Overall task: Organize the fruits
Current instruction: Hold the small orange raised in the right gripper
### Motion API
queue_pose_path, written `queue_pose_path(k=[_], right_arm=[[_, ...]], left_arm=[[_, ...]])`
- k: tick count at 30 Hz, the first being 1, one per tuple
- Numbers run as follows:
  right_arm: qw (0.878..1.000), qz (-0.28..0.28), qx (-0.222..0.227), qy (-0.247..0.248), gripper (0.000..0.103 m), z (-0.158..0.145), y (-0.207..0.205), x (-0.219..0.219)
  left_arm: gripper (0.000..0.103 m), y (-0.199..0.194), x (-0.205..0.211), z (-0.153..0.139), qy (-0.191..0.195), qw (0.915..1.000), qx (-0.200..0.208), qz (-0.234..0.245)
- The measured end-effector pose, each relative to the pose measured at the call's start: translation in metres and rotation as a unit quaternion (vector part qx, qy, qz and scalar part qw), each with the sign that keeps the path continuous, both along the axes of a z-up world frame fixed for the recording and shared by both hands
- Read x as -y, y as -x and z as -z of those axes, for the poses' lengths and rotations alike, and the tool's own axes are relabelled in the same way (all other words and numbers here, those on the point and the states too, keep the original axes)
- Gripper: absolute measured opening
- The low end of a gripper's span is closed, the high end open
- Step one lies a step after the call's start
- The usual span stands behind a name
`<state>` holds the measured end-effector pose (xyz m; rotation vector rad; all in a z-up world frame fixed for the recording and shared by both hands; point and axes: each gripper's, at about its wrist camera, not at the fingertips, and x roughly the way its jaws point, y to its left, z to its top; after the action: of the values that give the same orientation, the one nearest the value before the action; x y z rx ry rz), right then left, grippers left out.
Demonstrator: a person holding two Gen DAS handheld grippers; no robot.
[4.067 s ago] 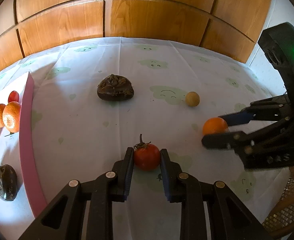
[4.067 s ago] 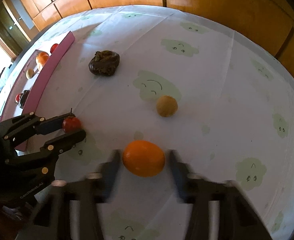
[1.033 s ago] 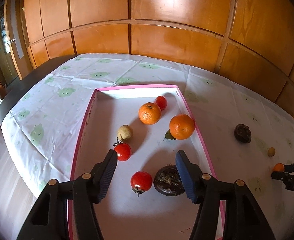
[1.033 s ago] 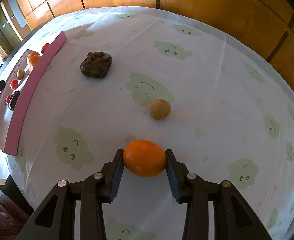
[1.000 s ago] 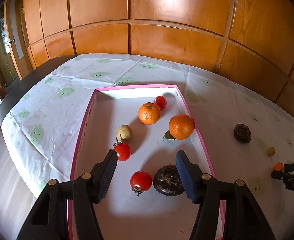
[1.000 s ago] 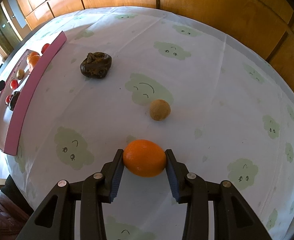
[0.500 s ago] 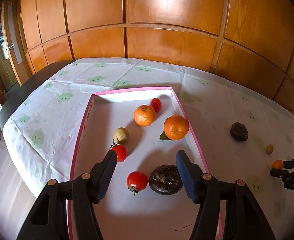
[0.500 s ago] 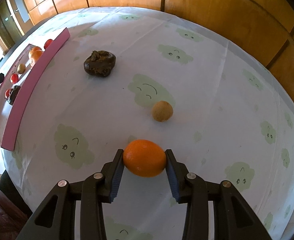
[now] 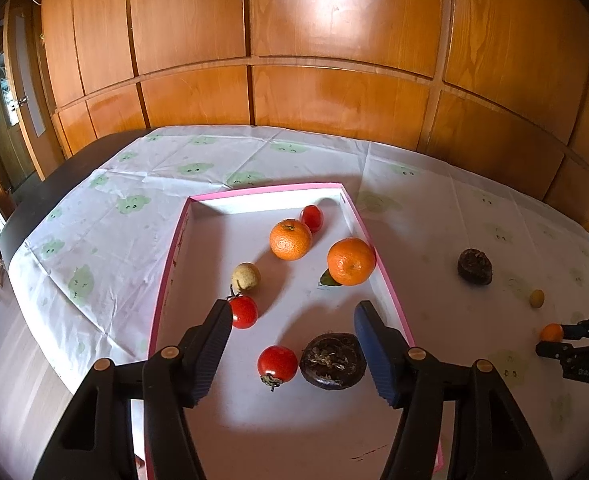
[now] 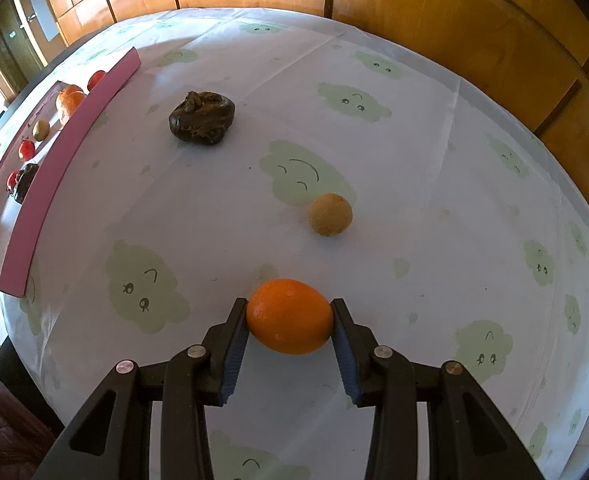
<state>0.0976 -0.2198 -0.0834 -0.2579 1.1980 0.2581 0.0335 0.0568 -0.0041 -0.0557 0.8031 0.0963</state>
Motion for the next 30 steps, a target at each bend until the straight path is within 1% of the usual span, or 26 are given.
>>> queue_pose_path(k=[11, 19, 30], right_arm=[[1.000, 0.005, 0.007, 0.007, 0.041, 0.001, 0.007, -0.005], [1.000, 0.017, 0.000, -0.006, 0.041, 0.000, 0.007, -0.002], [1.000, 0.014, 0.008, -0.006, 0.041, 0.002, 0.010, -0.001]], left_arm=[[0.064, 0.003, -0.013, 0.001, 0.004, 0.9999, 0.001, -0.014], [0.066, 0.007, -0.027, 0.004, 0.008, 0.9994, 0.000, -0.033], [0.066, 0.008, -0.028, 0.006, 0.009, 0.9995, -0.003, -0.031]])
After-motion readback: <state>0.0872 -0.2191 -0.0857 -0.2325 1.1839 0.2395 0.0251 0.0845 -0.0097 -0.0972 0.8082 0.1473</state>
